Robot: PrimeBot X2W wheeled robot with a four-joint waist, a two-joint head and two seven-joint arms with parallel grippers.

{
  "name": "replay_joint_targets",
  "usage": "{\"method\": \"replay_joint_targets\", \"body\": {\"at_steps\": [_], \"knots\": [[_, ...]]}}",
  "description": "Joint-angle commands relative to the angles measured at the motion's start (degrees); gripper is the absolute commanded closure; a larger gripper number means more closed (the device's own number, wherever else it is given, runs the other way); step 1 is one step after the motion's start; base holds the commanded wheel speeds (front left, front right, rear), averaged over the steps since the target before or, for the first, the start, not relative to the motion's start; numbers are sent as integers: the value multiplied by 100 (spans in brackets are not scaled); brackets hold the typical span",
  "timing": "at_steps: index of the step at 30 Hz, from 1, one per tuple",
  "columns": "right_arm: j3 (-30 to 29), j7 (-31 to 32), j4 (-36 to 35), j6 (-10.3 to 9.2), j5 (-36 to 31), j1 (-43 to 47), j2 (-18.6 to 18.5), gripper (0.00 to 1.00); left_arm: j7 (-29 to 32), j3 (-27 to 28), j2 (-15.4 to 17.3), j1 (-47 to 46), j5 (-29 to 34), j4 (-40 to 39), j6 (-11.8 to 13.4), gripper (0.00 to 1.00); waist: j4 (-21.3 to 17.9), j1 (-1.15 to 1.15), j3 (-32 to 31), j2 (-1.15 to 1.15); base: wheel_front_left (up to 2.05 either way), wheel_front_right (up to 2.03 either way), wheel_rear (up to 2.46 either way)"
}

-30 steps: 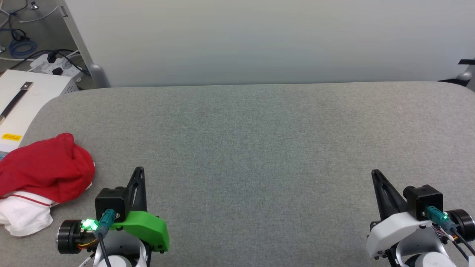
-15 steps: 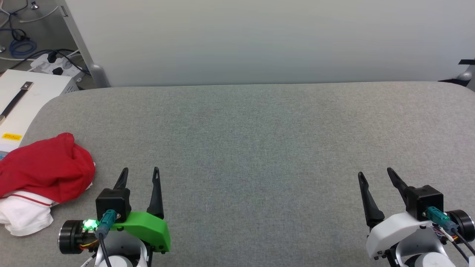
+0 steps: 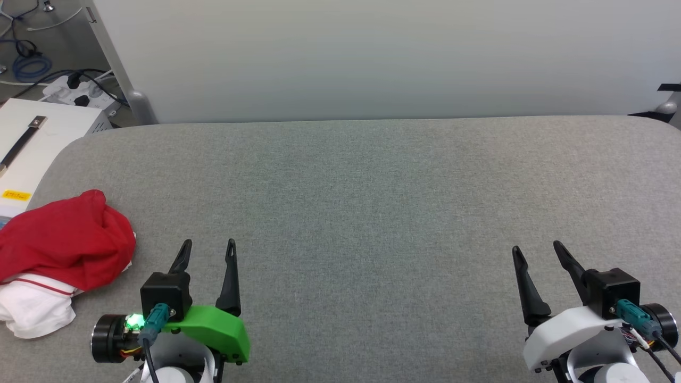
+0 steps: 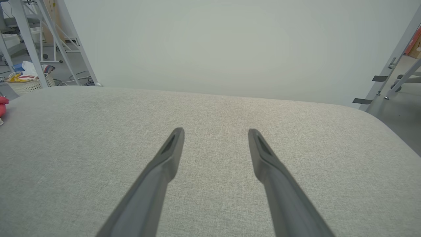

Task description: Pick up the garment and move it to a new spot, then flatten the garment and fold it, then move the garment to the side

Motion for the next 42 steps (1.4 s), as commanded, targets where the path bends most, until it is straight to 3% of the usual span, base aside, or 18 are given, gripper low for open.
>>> {"method": "replay_joint_targets", "body": {"at_steps": [1, 30, 42], "knots": [[18, -67, 23, -1, 94, -79, -2, 0, -54, -9, -5, -77, -85, 12, -35, 0, -2, 0, 2, 0, 0, 0, 0], [-11, -277, -73, -2, 513, -153, -2, 0, -398, -88, -11, -223, -387, 326, -182, 0, 49, 0, 37, 0, 0, 0, 0], [164, -270, -145, -2, 488, -179, -2, 0, -563, 8, -14, -278, -549, 505, -221, 0, 717, 0, 18, 0, 0, 0, 0]]}}
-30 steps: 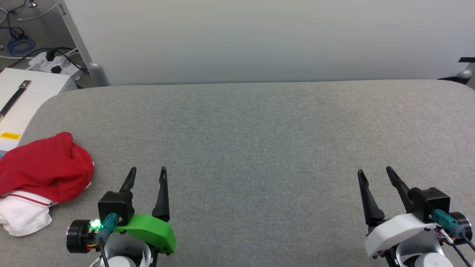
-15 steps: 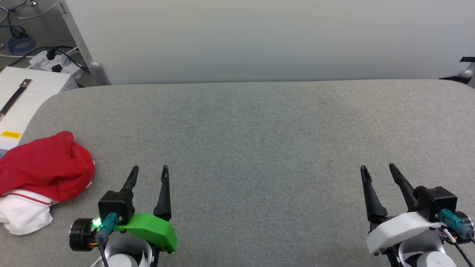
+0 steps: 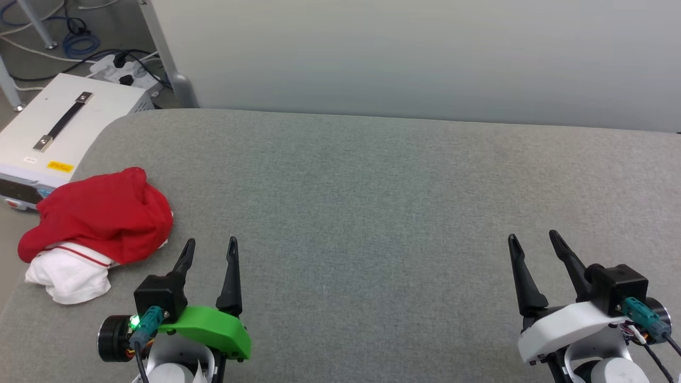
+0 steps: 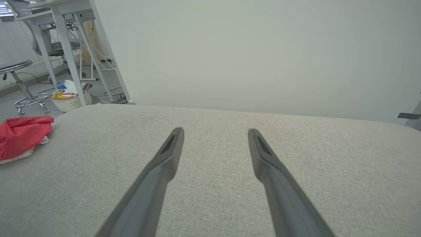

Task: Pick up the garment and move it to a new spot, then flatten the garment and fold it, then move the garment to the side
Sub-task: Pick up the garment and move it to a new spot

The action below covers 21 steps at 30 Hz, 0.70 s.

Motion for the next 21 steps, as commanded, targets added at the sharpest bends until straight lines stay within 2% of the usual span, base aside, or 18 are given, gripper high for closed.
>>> {"method": "replay_joint_targets", "body": {"at_steps": [1, 21], "knots": [[21, -41, -23, -2, 12, -121, -4, 0, -70, 34, -14, -110, -53, 40, -48, 0, 252, 0, -16, 0, 0, 0, 0], [647, 4, -25, -3, 50, -242, -120, 0, -319, 491, 39, -53, -139, 302, -210, 0, 1716, 0, -112, 0, 0, 0, 0]]}}
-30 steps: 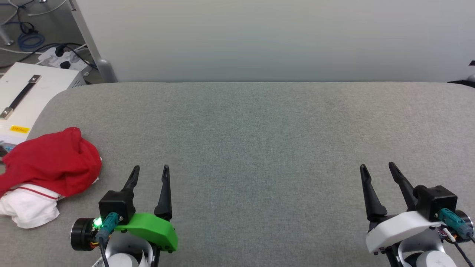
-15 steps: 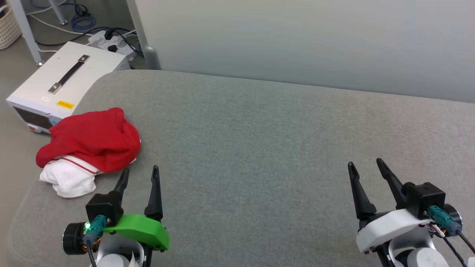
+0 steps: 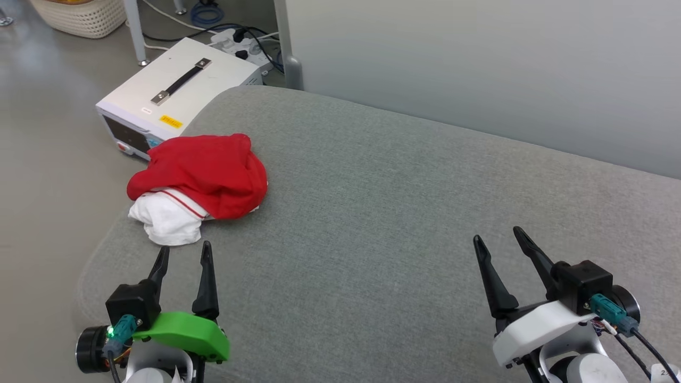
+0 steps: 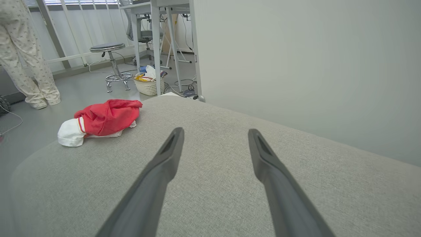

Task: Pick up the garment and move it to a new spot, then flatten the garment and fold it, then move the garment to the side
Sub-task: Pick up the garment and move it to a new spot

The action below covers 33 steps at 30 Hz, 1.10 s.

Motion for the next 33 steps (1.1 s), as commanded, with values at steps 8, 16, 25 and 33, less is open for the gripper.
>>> {"method": "replay_joint_targets", "body": {"at_steps": [8, 16, 25, 33], "knots": [[339, 3, 17, -3, 75, -219, -102, 0, -140, 206, 113, -31, -112, 131, -119, 0, 649, 0, -68, 0, 0, 0, 0], [606, 30, 1, -3, 112, -305, -220, 0, -235, 354, 145, -14, -194, 228, -170, 0, 948, 0, -58, 0, 0, 0, 0], [771, 86, -57, -4, 168, -456, -342, 0, -343, 384, 175, -191, -221, 406, -225, 0, 1178, 0, 54, 0, 0, 0, 0], [881, 234, -221, -4, 218, -702, -529, 0, -437, 329, 255, -679, -268, 673, -278, 0, 1180, 0, 373, 0, 0, 0, 0]]}}
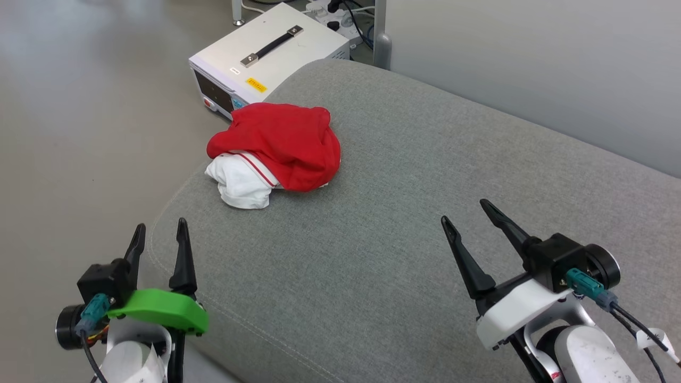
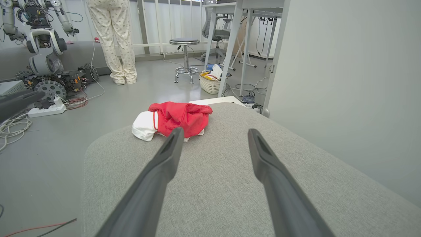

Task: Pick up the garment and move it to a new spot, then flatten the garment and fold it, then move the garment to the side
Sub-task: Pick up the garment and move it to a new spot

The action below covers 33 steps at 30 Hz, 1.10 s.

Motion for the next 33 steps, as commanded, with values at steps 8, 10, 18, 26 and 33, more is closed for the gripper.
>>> {"method": "replay_joint_targets", "body": {"at_steps": [8, 10, 18, 26, 33], "knots": [[16, 300, -367, -4, 35, -509, -255, 0, 51, -214, 242, -1395, -404, 592, -99, 0, -279, 0, 792, 0, 0, 0, 0], [-9, 365, -442, -4, 26, -607, -307, 0, 186, -281, 340, -1750, -504, 788, -105, 0, -419, 0, 990, 0, 0, 0, 0], [-133, 522, -703, -4, -47, -959, -431, 0, 1070, -908, 993, -3133, -1084, 1824, -113, 0, -1015, 0, 1764, 0, 0, 0, 0], [-201, 533, -810, -4, -73, -1204, -470, 0, 2375, -1785, 1670, -4151, -2191, 2736, -114, 0, -1496, 0, 2417, 0, 0, 0, 0], [-213, 491, -816, -4, -56, -1326, -440, 0, 3612, -2481, 2121, -4571, -3023, 3259, -115, 0, -1784, 0, 2763, 0, 0, 0, 0]]}}
